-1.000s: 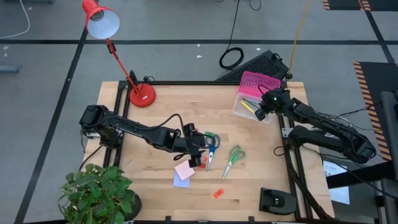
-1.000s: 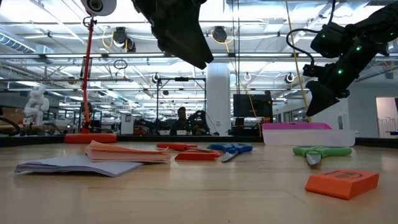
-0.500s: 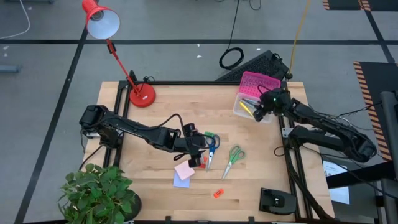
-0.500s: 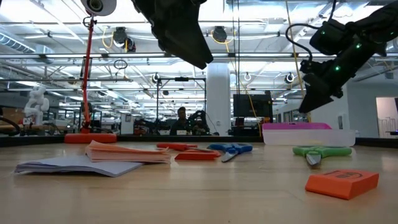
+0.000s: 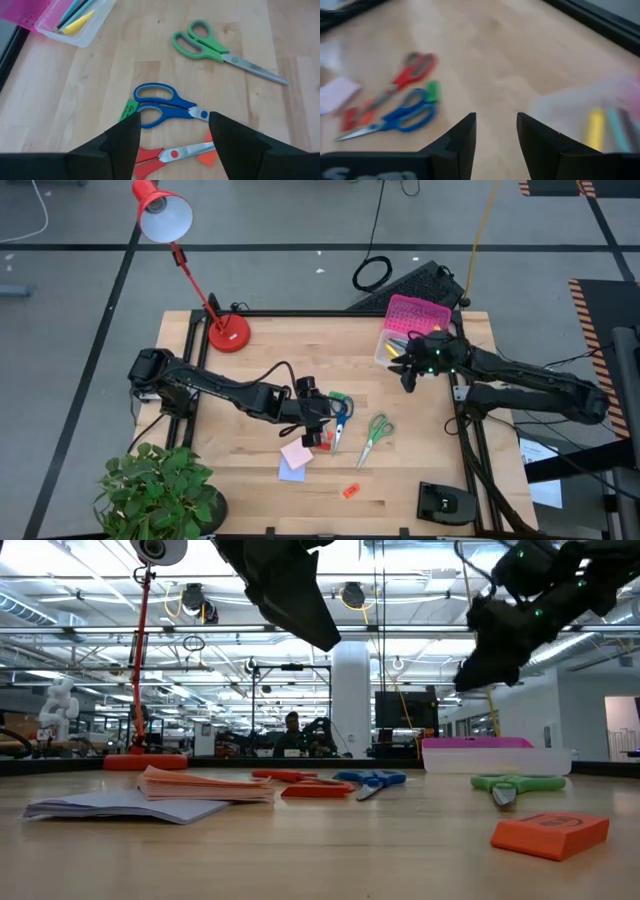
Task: Pack school essentials
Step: Put the blue scissors into the supply box
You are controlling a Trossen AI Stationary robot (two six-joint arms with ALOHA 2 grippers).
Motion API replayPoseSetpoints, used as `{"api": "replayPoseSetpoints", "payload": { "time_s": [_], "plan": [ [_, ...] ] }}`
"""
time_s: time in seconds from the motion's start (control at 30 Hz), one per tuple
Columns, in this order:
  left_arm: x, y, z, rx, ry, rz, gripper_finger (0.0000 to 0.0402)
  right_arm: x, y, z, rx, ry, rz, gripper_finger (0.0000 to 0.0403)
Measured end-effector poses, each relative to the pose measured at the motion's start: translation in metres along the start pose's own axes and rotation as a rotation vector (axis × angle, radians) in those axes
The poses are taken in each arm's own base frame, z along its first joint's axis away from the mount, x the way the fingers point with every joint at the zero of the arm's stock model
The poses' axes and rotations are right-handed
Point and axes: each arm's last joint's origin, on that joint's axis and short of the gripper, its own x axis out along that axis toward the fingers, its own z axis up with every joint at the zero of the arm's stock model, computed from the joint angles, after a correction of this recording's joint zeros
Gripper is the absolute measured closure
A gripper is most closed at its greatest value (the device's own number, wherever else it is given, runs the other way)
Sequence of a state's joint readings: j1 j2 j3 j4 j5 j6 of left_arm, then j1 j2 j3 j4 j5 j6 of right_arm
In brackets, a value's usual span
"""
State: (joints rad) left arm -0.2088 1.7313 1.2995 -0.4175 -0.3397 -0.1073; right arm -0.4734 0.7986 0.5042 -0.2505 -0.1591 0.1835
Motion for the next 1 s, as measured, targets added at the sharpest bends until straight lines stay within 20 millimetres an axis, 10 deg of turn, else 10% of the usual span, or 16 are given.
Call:
{"api": "replayPoseSetpoints", "payload": {
  "time_s": [0.43,1.0],
  "plan": [
    [0.003,0.015,-0.012,0.016,0.134,0.039,0.0163,0.009,0.067,0.003,-0.301,-0.077,0.305,0.0266],
    [0.000,0.027,-0.033,-0.005,0.361,0.089,0.0163,0.088,0.123,-0.009,-0.679,0.199,0.333,0.0300]
  ]
}}
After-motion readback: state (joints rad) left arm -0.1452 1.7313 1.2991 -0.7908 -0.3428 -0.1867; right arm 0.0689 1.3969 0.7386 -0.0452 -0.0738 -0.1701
